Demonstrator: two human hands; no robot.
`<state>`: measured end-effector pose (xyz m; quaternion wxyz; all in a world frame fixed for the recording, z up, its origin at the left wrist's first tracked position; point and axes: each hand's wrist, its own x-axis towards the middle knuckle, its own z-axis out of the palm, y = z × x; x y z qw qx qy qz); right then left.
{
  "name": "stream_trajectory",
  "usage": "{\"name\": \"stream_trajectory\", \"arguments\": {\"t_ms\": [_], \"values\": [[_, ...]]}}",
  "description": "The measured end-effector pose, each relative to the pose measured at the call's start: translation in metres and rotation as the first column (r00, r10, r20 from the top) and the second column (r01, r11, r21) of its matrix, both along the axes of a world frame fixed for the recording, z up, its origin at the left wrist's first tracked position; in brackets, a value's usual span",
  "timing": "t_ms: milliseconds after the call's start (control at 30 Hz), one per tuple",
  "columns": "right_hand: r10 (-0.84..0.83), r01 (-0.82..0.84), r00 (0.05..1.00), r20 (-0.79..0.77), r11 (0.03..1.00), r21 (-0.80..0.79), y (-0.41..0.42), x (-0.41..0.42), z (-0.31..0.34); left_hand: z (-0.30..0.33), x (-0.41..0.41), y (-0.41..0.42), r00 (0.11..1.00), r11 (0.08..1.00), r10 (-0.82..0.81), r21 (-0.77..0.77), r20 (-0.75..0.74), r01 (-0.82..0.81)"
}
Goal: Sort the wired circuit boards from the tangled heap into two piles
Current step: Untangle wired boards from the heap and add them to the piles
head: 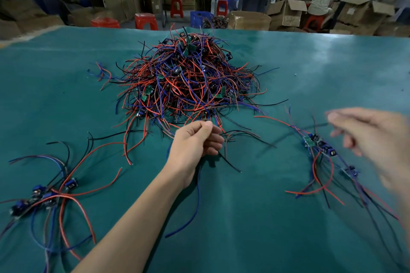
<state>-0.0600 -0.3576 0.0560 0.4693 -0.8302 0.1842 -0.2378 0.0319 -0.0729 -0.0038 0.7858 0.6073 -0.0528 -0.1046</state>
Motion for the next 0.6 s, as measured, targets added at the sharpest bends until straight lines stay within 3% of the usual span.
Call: {"name": "stream_trajectory", "arguments": {"t_ms": [67, 100, 167, 267, 400, 467, 533, 600], "values": [[0.023, -0.164, 0.903, -0.43, 0.941, -0.295, -0.008, -0.002, 0.012, -0.001, -0.001, -0.003, 0.999, 0.998, -0.028, 0.051, 0.024, 0.027], [-0.029, -0.223, 0.839, -0.543, 0.892, -0.393, -0.006, 0.002, 0.018, -0.001, -0.001, -0.002, 0.999, 0.998, -0.032, 0.057, 0.022, 0.031], [-0.079, -0.199, 0.866, -0.493, 0.851, -0.486, 0.009, 0.019, 0.032, 0.0, 0.0, -0.001, 0.999, 0.998, -0.033, 0.049, 0.013, 0.032], [0.09, -0.255, 0.944, -0.316, 0.809, -0.53, 0.047, 0.067, 0.041, 0.001, -0.001, -0.002, 0.999, 0.997, -0.042, 0.067, 0.012, 0.041], [0.323, -0.515, 0.851, -0.415, 0.672, -0.533, 0.108, 0.133, 0.027, 0.001, 0.0, -0.002, 0.999, 0.997, -0.044, 0.058, 0.002, 0.044], [0.305, -0.549, 0.825, -0.477, 0.635, -0.544, 0.126, 0.159, 0.007, 0.001, 0.001, -0.002, 0.999, 0.997, -0.04, 0.061, 0.006, 0.039], [0.242, -0.532, 0.814, -0.528, 0.675, -0.51, 0.134, 0.173, -0.013, 0.001, 0.001, -0.003, 0.999, 0.997, -0.038, 0.068, 0.011, 0.037], [0.213, -0.453, 0.849, -0.484, 0.763, -0.46, 0.133, 0.177, -0.026, 0.001, 0.001, -0.003, 0.999, 0.997, -0.042, 0.071, 0.011, 0.041]]}}
